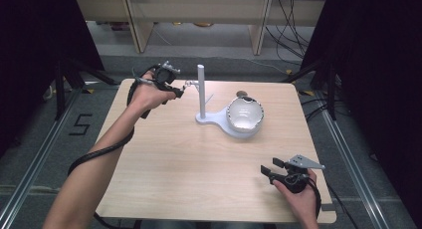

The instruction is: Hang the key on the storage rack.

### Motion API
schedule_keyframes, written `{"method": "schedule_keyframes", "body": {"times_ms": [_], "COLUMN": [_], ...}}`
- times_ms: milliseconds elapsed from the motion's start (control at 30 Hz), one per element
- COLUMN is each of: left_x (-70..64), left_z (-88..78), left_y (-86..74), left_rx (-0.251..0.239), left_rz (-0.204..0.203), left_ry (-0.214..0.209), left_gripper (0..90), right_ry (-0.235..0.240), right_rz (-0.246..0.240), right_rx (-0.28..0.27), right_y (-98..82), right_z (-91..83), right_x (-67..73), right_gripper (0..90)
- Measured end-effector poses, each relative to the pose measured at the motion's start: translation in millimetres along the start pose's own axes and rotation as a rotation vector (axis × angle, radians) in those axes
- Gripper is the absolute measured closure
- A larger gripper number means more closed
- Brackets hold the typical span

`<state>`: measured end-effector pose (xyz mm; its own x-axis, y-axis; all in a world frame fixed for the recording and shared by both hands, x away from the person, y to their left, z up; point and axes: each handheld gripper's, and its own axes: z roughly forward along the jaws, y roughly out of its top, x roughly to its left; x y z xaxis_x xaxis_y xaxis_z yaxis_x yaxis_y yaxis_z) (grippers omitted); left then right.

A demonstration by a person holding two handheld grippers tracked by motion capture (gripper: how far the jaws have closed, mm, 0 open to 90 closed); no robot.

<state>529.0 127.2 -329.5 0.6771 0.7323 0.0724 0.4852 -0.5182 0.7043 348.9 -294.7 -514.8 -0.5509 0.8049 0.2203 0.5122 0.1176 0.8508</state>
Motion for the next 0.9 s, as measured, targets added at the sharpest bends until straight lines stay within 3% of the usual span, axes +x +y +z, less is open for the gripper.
{"method": "schedule_keyframes", "body": {"times_ms": [167, 233, 367, 433, 600, 767, 800, 900], "left_x": [-0.2, -1.2, -5.6, -6.3, -7.0, -8.0, -8.5, -9.7], "left_z": [1.0, -0.5, -3.9, -6.0, -12.0, -18.9, -20.0, -24.2], "left_y": [0.9, 1.9, 3.0, 2.9, 0.4, -4.5, -5.5, -9.6], "left_rx": [-0.003, -0.031, -0.035, -0.045, -0.061, -0.11, -0.111, -0.122], "left_rz": [0.002, 0.033, 0.078, 0.084, 0.108, 0.087, 0.088, 0.085], "left_ry": [-0.008, 0.02, 0.005, 0.007, 0.014, 0.013, 0.021, 0.028], "left_gripper": [82.6, 74.5, 67.8, 64.5, 57.5, 48.2, 46.5, 43.2], "right_ry": [0.002, 0.007, 0.0, -0.021, -0.017, 0.0, -0.004, 0.003], "right_rz": [-0.01, -0.001, 0.0, -0.01, -0.012, 0.0, 0.055, 0.031], "right_rx": [0.013, 0.018, 0.013, 0.018, 0.019, 0.016, 0.02, 0.015], "right_y": [0.2, 0.4, 0.2, 0.2, 0.1, 0.3, -0.5, -0.2], "right_z": [-0.2, -1.0, -0.7, 0.0, -0.4, -1.1, -2.1, -1.6], "right_x": [-0.6, -0.2, 0.3, -0.1, -0.1, 0.3, 4.9, 3.1], "right_gripper": [35.4, 35.3, 35.3, 35.3, 35.3, 35.3, 35.3, 35.3]}}
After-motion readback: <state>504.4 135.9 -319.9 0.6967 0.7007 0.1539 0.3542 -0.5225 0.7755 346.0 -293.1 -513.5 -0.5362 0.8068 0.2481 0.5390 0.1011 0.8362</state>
